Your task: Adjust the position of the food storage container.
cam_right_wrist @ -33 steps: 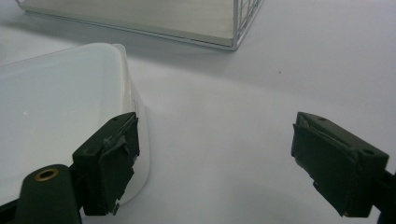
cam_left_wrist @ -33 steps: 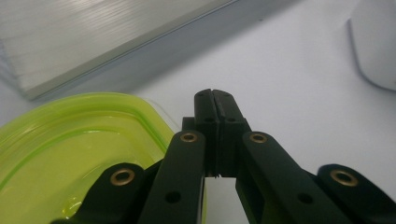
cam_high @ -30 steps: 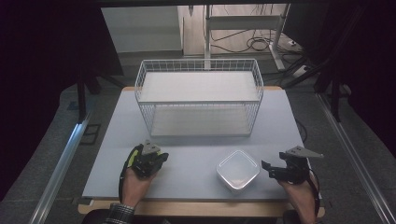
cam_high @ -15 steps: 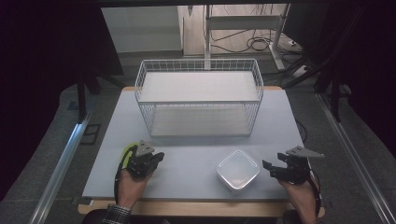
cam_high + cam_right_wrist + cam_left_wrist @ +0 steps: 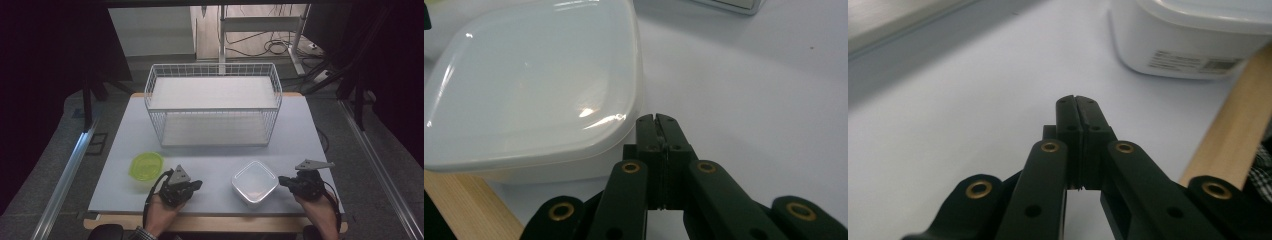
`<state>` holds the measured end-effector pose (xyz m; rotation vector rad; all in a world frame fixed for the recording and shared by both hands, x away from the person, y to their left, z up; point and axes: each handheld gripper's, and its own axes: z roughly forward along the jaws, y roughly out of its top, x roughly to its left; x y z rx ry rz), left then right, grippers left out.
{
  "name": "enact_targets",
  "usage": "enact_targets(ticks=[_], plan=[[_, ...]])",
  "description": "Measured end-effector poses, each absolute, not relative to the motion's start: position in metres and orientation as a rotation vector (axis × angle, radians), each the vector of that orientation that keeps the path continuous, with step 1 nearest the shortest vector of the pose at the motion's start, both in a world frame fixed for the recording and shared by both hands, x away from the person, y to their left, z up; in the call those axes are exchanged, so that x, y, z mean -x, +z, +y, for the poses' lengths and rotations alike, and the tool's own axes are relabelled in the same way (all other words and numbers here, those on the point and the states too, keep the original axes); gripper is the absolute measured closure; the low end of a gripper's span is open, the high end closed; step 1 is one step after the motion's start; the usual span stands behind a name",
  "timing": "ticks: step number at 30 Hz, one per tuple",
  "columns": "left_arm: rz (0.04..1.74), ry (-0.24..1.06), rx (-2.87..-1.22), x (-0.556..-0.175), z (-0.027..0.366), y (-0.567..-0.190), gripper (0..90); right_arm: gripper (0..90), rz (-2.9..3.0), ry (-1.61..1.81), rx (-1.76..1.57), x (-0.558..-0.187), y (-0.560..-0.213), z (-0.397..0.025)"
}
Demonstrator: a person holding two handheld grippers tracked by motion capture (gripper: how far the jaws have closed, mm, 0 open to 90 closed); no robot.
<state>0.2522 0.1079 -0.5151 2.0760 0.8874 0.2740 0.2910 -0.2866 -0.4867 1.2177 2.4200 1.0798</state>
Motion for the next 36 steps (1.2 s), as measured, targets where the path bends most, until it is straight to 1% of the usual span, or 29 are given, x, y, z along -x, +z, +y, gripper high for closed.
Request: enact_targets(ticks=[6,10,15,36], plan=[[0.853,0.206,-2.089,-0.248,0.092,-0.521,89.9,89.3,2.457,1.065,-1.205,-0.288,-0.487,-0.281],[0.826,0.16,-2.099,-0.244,0.084,-0.524,89.8,89.3,2.514,1.069,-1.187,-0.286,-0.49,-0.269],[0.827,0.141,-2.099,-0.243,0.08,-0.526,89.8,89.3,2.539,1.082,-1.161,-0.283,-0.49,-0.259],[1.0,0.128,-2.032,-0.264,0.1,-0.531,89.6,89.1,2.63,1.161,-1.084,-0.281,-0.498,-0.211]])
